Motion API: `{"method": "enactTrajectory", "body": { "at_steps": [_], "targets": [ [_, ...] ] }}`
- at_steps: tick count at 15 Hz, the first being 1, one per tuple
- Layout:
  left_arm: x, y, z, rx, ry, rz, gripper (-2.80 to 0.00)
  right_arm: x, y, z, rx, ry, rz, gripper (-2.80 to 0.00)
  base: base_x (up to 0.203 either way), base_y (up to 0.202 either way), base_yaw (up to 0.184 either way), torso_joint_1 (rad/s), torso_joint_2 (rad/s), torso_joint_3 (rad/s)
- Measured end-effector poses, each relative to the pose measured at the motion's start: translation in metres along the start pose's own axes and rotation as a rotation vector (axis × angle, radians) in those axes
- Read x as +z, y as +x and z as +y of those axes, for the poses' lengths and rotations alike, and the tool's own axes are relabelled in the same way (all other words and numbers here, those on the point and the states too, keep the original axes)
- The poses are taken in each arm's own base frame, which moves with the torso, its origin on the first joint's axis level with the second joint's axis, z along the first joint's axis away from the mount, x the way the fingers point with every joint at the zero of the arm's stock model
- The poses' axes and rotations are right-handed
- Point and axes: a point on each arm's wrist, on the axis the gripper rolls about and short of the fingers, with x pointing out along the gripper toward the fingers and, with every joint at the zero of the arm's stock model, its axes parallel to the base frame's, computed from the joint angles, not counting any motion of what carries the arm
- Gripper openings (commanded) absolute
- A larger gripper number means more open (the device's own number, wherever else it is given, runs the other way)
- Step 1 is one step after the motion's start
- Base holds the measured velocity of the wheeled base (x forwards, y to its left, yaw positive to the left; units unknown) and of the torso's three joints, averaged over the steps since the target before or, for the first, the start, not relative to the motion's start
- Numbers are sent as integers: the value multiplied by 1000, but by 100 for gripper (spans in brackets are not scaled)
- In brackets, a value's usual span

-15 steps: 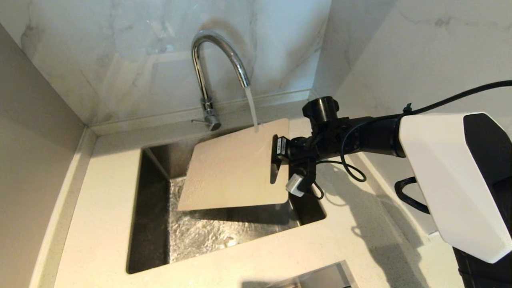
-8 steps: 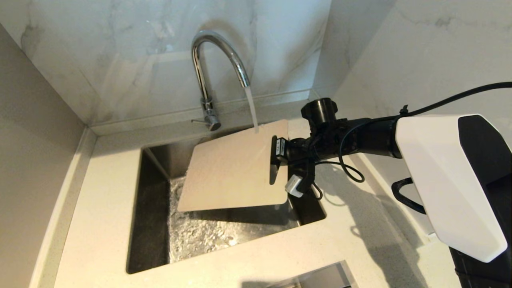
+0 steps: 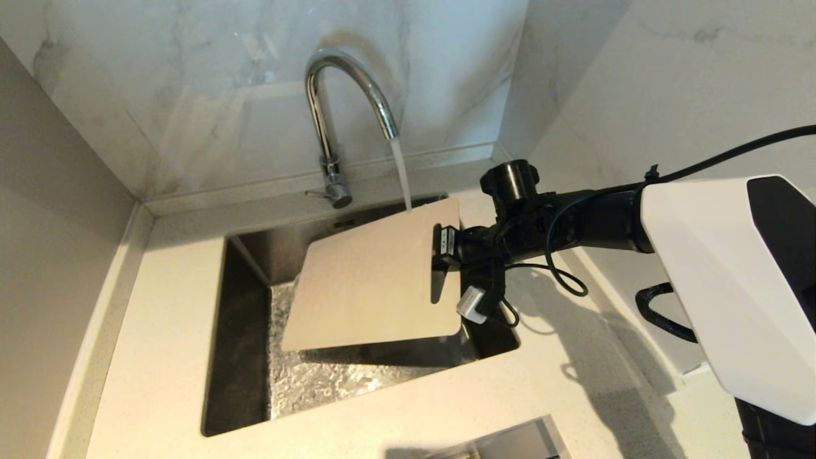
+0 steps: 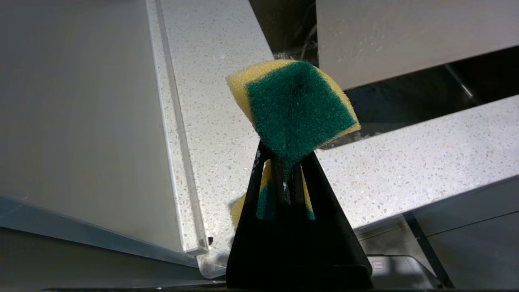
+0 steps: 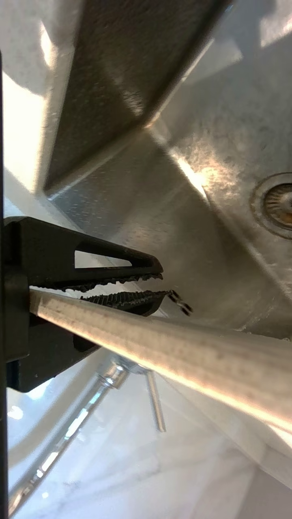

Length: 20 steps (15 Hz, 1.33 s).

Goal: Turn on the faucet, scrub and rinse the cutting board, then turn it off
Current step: Scrub the cutting board underwater

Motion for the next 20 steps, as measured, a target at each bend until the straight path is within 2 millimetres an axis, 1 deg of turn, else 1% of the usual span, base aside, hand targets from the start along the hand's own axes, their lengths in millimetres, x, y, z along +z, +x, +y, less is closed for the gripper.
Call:
{"method": "enactTrajectory", "body": {
  "at_steps": [5,11,16,20],
  "targets": [
    [0,0,0,0,0,0,-280,12,-18,-14,-14,-2,-24,-280,0,0,0,0,0,0],
    [0,0,0,0,0,0,-280,30,-48,-25,-27,2,-46,-280,0,0,0,0,0,0],
    [0,0,0,0,0,0,-280,42,-63,-27,-62,-17,-20,-280,0,0,0,0,0,0],
    [0,0,0,0,0,0,-280,43,-72,-32,-68,-25,-9,-280,0,0,0,0,0,0]
  ]
}}
